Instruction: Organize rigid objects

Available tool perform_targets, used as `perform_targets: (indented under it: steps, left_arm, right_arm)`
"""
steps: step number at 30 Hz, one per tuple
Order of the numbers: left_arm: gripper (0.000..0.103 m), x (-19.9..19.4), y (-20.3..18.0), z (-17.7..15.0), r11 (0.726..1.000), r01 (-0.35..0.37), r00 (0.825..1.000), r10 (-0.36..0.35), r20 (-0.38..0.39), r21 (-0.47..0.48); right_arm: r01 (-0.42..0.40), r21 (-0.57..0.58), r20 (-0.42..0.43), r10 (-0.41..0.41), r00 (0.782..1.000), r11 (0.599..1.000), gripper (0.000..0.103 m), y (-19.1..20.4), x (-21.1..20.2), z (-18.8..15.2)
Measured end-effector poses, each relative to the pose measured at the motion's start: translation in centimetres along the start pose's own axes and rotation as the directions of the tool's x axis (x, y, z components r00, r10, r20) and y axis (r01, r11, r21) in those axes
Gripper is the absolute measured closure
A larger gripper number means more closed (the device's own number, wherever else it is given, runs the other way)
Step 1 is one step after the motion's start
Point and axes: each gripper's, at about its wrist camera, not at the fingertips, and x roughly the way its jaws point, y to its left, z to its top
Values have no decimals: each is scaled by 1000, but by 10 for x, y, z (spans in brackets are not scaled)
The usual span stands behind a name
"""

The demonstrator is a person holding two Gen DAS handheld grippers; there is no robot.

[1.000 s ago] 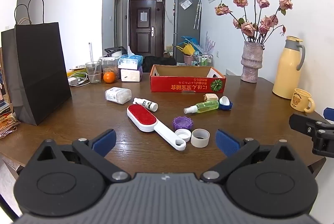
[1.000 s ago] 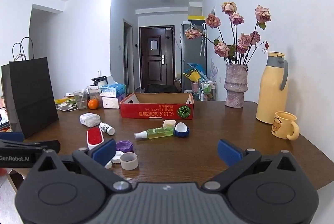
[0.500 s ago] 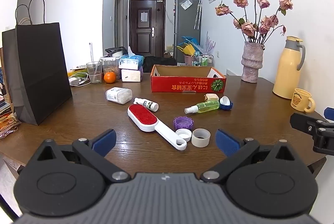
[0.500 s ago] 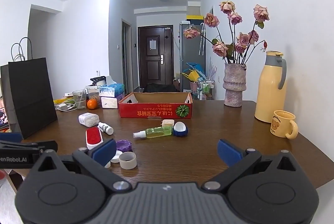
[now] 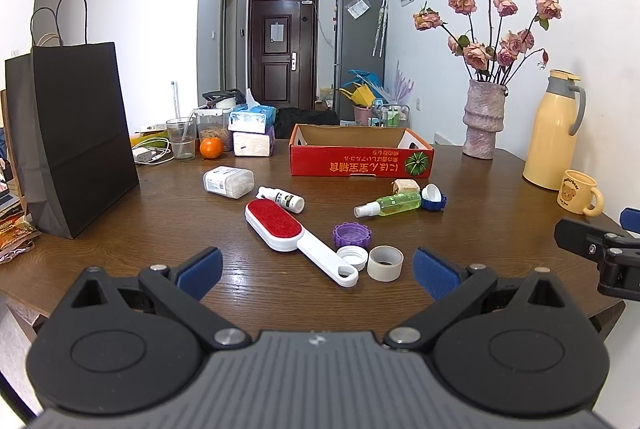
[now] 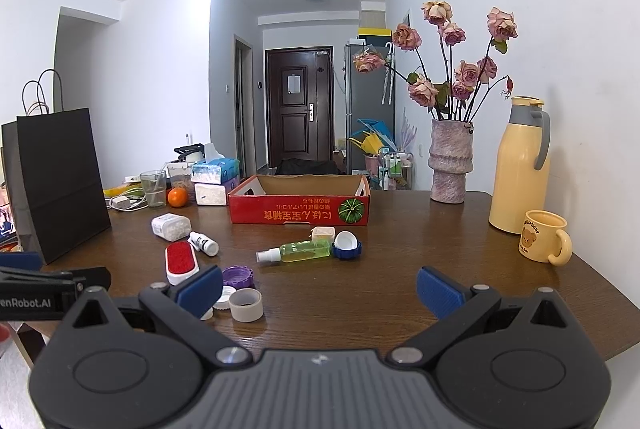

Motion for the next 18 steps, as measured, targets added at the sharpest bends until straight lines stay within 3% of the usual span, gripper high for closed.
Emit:
perform_targets:
  steps: [18]
  left_arm:
    - [0, 0, 0, 0, 1000, 1, 1000, -1, 0, -1]
  right_arm:
    - [0, 1, 0, 0, 1000, 1000, 0, 0, -1, -1]
